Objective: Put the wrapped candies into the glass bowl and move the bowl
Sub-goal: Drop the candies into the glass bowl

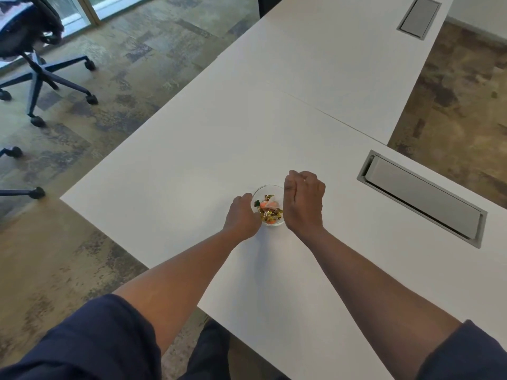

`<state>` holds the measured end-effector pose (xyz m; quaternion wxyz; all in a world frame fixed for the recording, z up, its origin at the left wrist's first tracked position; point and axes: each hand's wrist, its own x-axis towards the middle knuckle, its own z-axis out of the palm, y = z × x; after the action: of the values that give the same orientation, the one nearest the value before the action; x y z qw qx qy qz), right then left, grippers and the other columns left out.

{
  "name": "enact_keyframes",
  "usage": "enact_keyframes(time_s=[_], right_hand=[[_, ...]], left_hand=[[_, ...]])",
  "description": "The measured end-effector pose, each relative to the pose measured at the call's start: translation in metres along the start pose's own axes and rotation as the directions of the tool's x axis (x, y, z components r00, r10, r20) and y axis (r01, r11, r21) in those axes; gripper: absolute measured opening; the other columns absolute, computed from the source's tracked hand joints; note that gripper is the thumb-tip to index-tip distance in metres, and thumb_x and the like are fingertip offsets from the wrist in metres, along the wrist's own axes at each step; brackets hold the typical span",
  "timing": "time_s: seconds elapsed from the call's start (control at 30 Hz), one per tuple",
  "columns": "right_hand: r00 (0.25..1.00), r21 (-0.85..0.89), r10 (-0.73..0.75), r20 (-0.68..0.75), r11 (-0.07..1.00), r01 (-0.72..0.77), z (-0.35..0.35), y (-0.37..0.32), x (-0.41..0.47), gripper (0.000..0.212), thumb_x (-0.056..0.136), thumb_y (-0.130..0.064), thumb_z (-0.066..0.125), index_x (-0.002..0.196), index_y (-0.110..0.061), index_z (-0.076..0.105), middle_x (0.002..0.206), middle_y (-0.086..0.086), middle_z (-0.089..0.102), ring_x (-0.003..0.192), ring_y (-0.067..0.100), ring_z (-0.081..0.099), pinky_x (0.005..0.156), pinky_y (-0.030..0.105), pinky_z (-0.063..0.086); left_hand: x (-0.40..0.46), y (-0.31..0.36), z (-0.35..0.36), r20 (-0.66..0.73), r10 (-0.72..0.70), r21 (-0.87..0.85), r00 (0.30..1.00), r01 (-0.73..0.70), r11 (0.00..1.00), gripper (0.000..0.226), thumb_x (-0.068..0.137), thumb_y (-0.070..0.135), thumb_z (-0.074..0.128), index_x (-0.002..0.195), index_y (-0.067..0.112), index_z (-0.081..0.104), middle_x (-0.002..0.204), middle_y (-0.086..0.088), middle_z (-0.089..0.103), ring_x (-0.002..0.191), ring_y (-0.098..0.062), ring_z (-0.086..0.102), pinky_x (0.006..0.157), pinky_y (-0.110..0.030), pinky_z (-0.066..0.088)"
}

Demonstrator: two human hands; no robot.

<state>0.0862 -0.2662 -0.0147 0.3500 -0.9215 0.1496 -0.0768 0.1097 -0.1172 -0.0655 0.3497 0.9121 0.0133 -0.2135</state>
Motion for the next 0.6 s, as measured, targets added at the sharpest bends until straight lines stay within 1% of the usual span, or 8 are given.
enact_keyframes(time_s=[0.07, 0.13, 0.2, 0.27, 0.3, 0.33, 0.47, 0.6], right_hand=[[0.998, 0.045, 0.030, -0.047, 0.999, -0.028, -0.004, -0.001, 0.000, 0.053, 0.097, -0.046, 0.018, 0.098, -0.021, 0.065, 0.116, 0.006, 0.058, 0.123, 0.030, 0.042, 0.104, 0.041, 0.035], [0.978, 0.167, 0.184, -0.097, 0.972, -0.166, -0.007, -0.002, 0.002, 0.037, 0.098, -0.039, 0.021, 0.073, -0.030, 0.048, 0.100, 0.001, 0.054, 0.115, 0.030, 0.045, 0.098, 0.042, 0.035], [0.885, 0.379, 0.463, -0.041, 0.827, -0.415, -0.012, -0.003, 0.004, 0.039, 0.102, -0.043, 0.028, 0.074, -0.031, 0.052, 0.106, 0.000, 0.053, 0.116, 0.030, 0.047, 0.100, 0.044, 0.037], [0.754, 0.538, 0.650, 0.097, 0.603, -0.589, -0.015, 0.004, 0.004, 0.044, 0.103, -0.051, 0.031, 0.099, -0.028, 0.068, 0.119, -0.001, 0.055, 0.117, 0.025, 0.047, 0.101, 0.043, 0.037], [0.711, 0.581, 0.686, 0.154, 0.520, -0.627, -0.018, 0.008, 0.003, 0.048, 0.103, -0.052, 0.031, 0.108, -0.023, 0.068, 0.119, -0.002, 0.055, 0.113, 0.023, 0.048, 0.097, 0.041, 0.037], [0.682, 0.618, 0.705, 0.194, 0.452, -0.644, -0.021, 0.011, 0.001, 0.048, 0.103, -0.051, 0.032, 0.108, -0.019, 0.067, 0.115, -0.001, 0.056, 0.105, 0.022, 0.049, 0.091, 0.038, 0.038], [0.574, 0.723, 0.750, 0.328, 0.192, -0.664, -0.035, 0.011, -0.013, 0.039, 0.100, -0.047, 0.040, 0.093, -0.014, 0.062, 0.084, 0.001, 0.052, 0.065, 0.016, 0.043, 0.062, 0.028, 0.038], [0.535, 0.720, 0.707, 0.462, 0.054, -0.692, -0.043, 0.014, -0.028, 0.051, 0.101, -0.053, 0.040, 0.096, -0.009, 0.065, 0.093, 0.006, 0.055, 0.071, 0.022, 0.048, 0.064, 0.033, 0.048]], left_hand=[[-0.002, -0.001, -0.001, 0.013, -0.003, -0.015, 1.000, 0.003, 1.000, 0.044, 0.094, 0.019, 0.063, 0.135, 0.010, 0.050, 0.133, -0.013, 0.053, 0.116, -0.029, 0.056, 0.085, -0.030, 0.042], [-0.005, -0.001, -0.003, 0.025, 0.003, -0.044, 1.000, -0.002, 0.999, 0.047, 0.091, 0.018, 0.065, 0.136, 0.013, 0.049, 0.137, -0.010, 0.046, 0.112, -0.029, 0.058, 0.084, -0.033, 0.047], [-0.011, -0.002, -0.004, 0.005, 0.035, -0.075, 0.999, -0.035, 0.997, 0.057, 0.086, 0.017, 0.067, 0.139, 0.018, 0.047, 0.138, -0.007, 0.041, 0.114, -0.029, 0.057, 0.088, -0.035, 0.049], [-0.017, -0.002, -0.005, -0.040, 0.076, -0.101, 0.996, -0.080, 0.992, 0.067, 0.082, 0.019, 0.071, 0.144, 0.023, 0.045, 0.139, -0.005, 0.038, 0.123, -0.027, 0.048, 0.093, -0.032, 0.043], [-0.020, -0.001, -0.006, -0.056, 0.093, -0.112, 0.994, -0.099, 0.989, 0.071, 0.082, 0.021, 0.072, 0.147, 0.025, 0.044, 0.140, -0.004, 0.037, 0.128, -0.026, 0.043, 0.095, -0.031, 0.039], [-0.022, 0.000, -0.006, -0.060, 0.111, -0.123, 0.992, -0.118, 0.985, 0.073, 0.082, 0.023, 0.074, 0.148, 0.026, 0.043, 0.140, -0.003, 0.037, 0.131, -0.026, 0.038, 0.097, -0.030, 0.037], [-0.030, 0.012, -0.012, 0.015, 0.167, -0.171, 0.986, -0.162, 0.972, 0.079, 0.084, 0.031, 0.079, 0.152, 0.027, 0.040, 0.147, -0.001, 0.035, 0.139, -0.022, 0.029, 0.103, -0.028, 0.031], [-0.036, 0.029, -0.021, 0.137, 0.216, -0.280, 0.967, -0.172, 0.945, 0.082, 0.081, 0.034, 0.085, 0.151, 0.028, 0.043, 0.143, 0.009, 0.044, 0.131, -0.012, 0.041, 0.108, -0.031, 0.036]])
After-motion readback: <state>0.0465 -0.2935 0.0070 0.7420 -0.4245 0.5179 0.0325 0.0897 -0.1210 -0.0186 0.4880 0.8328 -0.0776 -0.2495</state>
